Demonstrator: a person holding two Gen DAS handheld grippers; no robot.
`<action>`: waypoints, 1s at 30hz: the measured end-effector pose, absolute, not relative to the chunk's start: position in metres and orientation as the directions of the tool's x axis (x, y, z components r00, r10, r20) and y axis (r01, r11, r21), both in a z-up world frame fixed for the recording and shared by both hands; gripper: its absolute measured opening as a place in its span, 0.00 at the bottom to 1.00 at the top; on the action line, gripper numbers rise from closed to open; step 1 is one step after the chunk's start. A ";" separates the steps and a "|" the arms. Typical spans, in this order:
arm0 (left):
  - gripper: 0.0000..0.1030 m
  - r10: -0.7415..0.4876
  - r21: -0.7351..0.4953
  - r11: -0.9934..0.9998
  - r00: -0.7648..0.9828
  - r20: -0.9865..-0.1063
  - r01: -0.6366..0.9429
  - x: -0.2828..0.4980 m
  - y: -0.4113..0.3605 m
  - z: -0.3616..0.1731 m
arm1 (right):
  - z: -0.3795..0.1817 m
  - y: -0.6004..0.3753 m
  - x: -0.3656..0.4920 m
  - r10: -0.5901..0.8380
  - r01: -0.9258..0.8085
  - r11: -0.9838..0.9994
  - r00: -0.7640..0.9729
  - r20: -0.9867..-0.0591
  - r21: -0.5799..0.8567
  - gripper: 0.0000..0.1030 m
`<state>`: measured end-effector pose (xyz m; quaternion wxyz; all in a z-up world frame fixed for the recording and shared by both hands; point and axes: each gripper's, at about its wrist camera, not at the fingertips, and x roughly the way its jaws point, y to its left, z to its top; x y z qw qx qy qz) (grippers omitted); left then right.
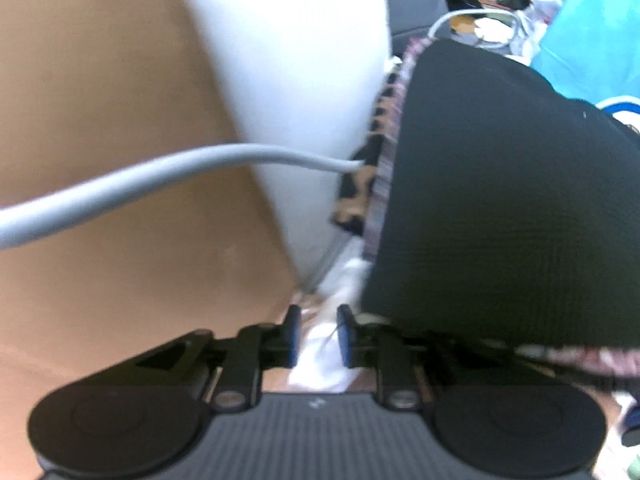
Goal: Fold clothes
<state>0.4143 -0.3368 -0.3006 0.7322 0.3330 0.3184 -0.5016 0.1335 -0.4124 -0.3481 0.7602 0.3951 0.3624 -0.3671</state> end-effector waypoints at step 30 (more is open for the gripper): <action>0.32 -0.447 0.058 0.652 0.444 -0.777 0.756 0.449 -0.225 -0.312 | -0.364 -0.412 0.212 -0.435 0.696 0.718 0.452 -0.779 0.003 0.21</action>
